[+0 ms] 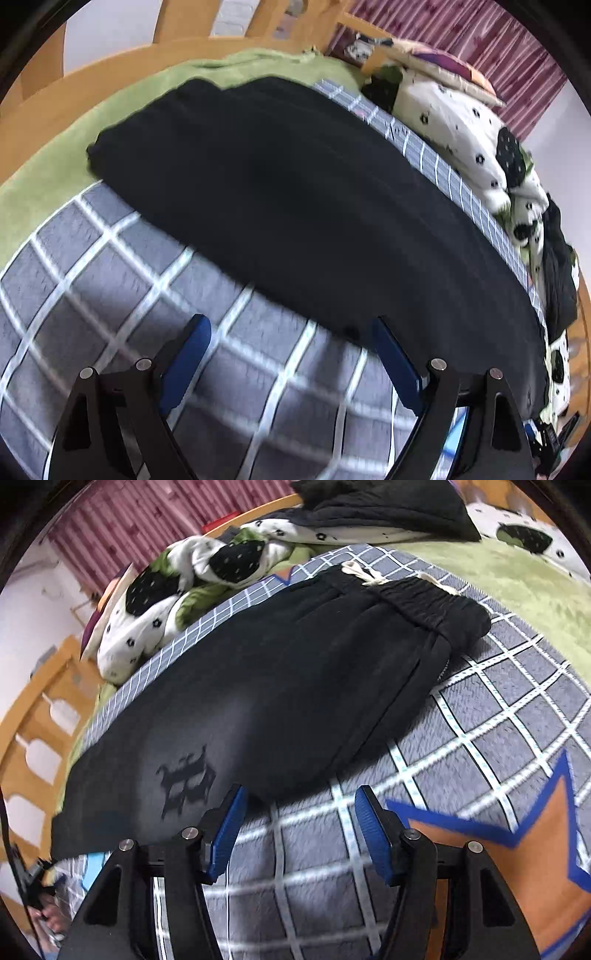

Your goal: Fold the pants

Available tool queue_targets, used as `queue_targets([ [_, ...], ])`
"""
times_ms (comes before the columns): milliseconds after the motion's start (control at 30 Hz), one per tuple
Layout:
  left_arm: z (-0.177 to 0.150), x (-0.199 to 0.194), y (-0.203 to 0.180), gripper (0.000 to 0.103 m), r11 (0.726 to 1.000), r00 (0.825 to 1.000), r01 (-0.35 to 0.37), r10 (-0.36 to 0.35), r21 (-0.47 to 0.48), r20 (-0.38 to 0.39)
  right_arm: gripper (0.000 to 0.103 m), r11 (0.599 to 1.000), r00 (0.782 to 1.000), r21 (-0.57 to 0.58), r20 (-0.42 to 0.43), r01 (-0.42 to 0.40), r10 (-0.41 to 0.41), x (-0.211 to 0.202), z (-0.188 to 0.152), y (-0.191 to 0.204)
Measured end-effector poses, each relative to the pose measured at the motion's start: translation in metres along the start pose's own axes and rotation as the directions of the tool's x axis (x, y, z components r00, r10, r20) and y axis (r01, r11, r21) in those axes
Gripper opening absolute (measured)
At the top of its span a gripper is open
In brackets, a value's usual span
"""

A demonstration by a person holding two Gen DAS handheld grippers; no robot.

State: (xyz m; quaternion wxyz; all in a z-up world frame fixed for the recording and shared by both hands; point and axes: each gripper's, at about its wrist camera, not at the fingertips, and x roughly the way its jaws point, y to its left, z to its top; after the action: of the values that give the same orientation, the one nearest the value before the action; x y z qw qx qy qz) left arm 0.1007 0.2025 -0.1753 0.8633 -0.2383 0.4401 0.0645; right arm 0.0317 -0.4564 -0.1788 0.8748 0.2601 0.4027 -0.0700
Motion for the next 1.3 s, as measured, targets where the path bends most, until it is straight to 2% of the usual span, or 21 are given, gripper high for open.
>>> queue_targets([
  [33,0.002,0.003,-0.002,0.088,1.000,1.000,-0.007,0.007,0.006,0.007,0.061,1.000,1.000,0.008,-0.001,0.005,-0.005,0.004,0.003,-0.001],
  [100,0.009,0.012,-0.007,0.077,0.999,0.999,-0.038,0.038,0.004,0.017,0.060,1.000,1.000,-0.005,-0.001,0.029,-0.029,0.015,0.008,0.003],
  [133,0.012,0.015,-0.008,0.060,0.999,0.998,-0.054,0.054,-0.001,0.021,0.058,0.999,0.999,-0.013,0.001,0.042,-0.042,0.018,0.011,0.007],
  [167,0.015,0.018,-0.010,0.043,0.997,0.997,-0.077,0.077,-0.002,0.019,0.046,0.998,0.998,-0.025,0.009,0.062,-0.062,0.022,0.014,0.011],
  [200,0.018,0.021,-0.011,0.030,0.994,0.993,-0.113,0.113,0.002,0.017,0.030,0.996,0.996,-0.035,0.013,0.086,-0.085,0.026,0.017,0.014],
  [233,0.022,0.019,-0.012,0.009,0.992,0.991,-0.129,0.129,0.015,0.023,0.025,0.993,0.994,-0.041,0.020,0.111,-0.110,0.028,0.022,0.016],
  [300,0.029,0.007,-0.015,0.009,0.995,0.995,-0.095,0.094,0.013,0.036,0.021,0.993,0.993,-0.048,0.053,0.110,-0.108,0.022,0.028,0.021],
  [400,0.047,-0.016,-0.020,0.009,0.998,0.996,-0.045,0.042,0.034,0.081,0.021,0.994,0.992,-0.086,0.115,0.069,-0.059,-0.001,0.041,0.032],
  [467,0.066,-0.028,-0.027,0.009,1.000,0.994,0.012,-0.015,0.028,0.111,0.021,0.991,0.989,-0.128,0.148,0.028,-0.009,-0.017,0.059,0.045],
  [533,0.084,-0.036,-0.038,0.009,0.999,0.989,0.026,-0.031,0.039,0.144,0.021,0.985,0.985,-0.170,0.172,0.022,0.008,-0.025,0.079,0.060],
  [667,0.116,-0.033,-0.071,0.009,0.994,0.978,-0.026,0.003,0.108,0.210,0.020,0.979,0.981,-0.203,0.195,0.026,0.015,-0.019,0.119,0.086],
  [833,0.149,0.006,-0.102,0.009,0.984,0.962,-0.092,0.049,0.150,0.270,0.020,0.976,0.974,-0.211,0.224,0.043,0.006,0.013,0.158,0.102],
  [1000,0.167,0.062,-0.122,0.009,0.976,0.958,-0.140,0.090,0.166,0.273,0.020,0.974,0.972,-0.216,0.232,0.069,-0.017,0.064,0.180,0.107],
  [1200,0.174,0.110,-0.142,0.009,0.946,0.941,-0.244,0.177,0.214,0.288,0.020,0.970,0.976,-0.204,0.199,0.131,-0.090,0.125,0.199,0.111],
  [1267,0.175,0.119,-0.144,0.012,0.939,0.945,-0.258,0.197,0.226,0.261,0.024,0.969,0.976,-0.195,0.182,0.155,-0.119,0.141,0.200,0.109],
  [1300,0.175,0.122,-0.145,0.017,0.938,0.949,-0.256,0.198,0.235,0.244,0.031,0.968,0.977,-0.191,0.166,0.162,-0.131,0.147,0.201,0.108],
])
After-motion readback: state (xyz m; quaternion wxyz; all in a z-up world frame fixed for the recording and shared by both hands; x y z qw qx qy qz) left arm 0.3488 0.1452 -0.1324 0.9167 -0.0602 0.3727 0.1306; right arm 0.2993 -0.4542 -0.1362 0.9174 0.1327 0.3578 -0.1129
